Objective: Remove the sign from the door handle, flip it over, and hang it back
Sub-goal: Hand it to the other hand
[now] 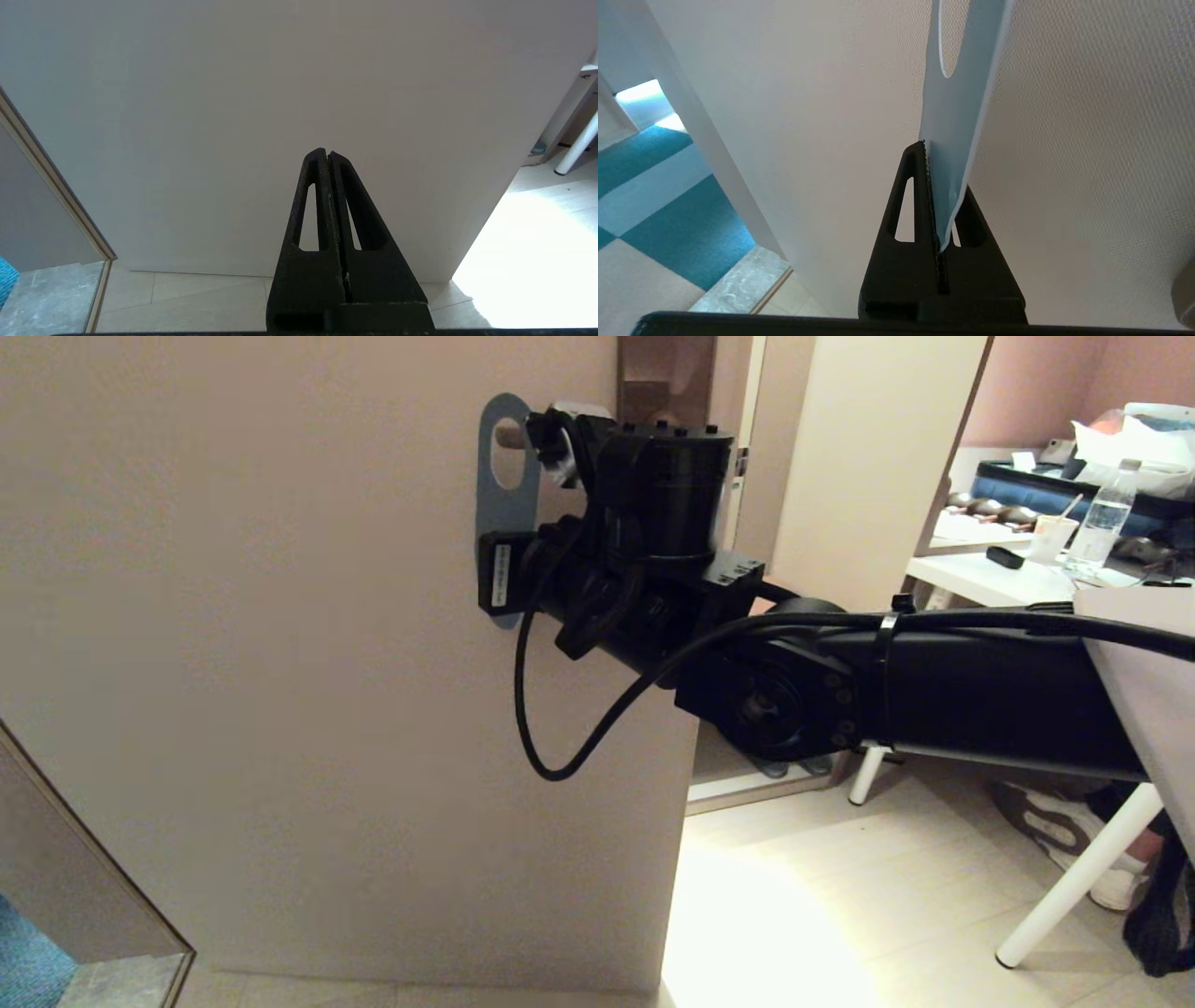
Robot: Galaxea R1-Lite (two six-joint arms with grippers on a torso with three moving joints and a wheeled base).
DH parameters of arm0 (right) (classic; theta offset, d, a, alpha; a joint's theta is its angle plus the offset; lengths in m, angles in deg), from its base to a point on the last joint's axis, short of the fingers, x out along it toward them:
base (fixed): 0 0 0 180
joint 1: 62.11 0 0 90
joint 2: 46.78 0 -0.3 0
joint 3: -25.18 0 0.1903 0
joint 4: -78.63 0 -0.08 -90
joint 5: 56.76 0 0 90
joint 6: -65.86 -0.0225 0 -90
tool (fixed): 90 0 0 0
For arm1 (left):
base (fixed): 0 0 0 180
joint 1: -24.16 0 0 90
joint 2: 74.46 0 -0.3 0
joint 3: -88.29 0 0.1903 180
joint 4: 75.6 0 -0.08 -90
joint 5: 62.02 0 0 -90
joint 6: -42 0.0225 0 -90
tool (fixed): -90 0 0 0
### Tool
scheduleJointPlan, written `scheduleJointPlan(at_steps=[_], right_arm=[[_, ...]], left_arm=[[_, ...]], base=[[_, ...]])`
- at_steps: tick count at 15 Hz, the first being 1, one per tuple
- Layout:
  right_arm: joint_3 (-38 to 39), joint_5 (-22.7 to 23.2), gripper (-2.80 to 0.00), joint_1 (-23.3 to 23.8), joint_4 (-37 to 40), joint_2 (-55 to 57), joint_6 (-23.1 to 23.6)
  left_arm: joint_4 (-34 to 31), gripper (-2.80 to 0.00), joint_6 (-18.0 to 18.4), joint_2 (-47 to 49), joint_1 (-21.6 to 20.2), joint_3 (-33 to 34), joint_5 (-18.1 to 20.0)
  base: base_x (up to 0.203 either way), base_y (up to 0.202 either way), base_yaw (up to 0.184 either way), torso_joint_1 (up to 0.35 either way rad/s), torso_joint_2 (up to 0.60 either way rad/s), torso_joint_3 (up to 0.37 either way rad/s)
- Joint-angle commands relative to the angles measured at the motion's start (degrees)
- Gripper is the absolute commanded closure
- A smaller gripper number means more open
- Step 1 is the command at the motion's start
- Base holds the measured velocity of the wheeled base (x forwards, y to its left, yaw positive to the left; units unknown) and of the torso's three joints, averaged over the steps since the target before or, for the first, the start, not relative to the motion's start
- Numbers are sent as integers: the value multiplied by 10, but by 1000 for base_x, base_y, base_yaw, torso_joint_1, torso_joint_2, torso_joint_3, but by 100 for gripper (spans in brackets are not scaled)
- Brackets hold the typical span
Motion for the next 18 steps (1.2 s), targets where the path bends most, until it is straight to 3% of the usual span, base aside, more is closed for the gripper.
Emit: scheduleJointPlan(at_steps=[1,9,13,18], right_arm=[[-4,0,0,-2,-1,4,0],[47,13,0,-31,1,-36,50],[136,62,0,-31,3,-107,66],[284,70,0,-29,20,-208,83]], left_arm=[[0,0,-1,0,0,0,0],[0,0,-1,0,0,0,0],[0,0,0,0,0,0,0],[0,0,-1,0,0,0,0]], base=[[0,0,0,0,0,0],[0,0,0,0,0,0],[0,0,0,0,0,0],[0,0,0,0,0,0]])
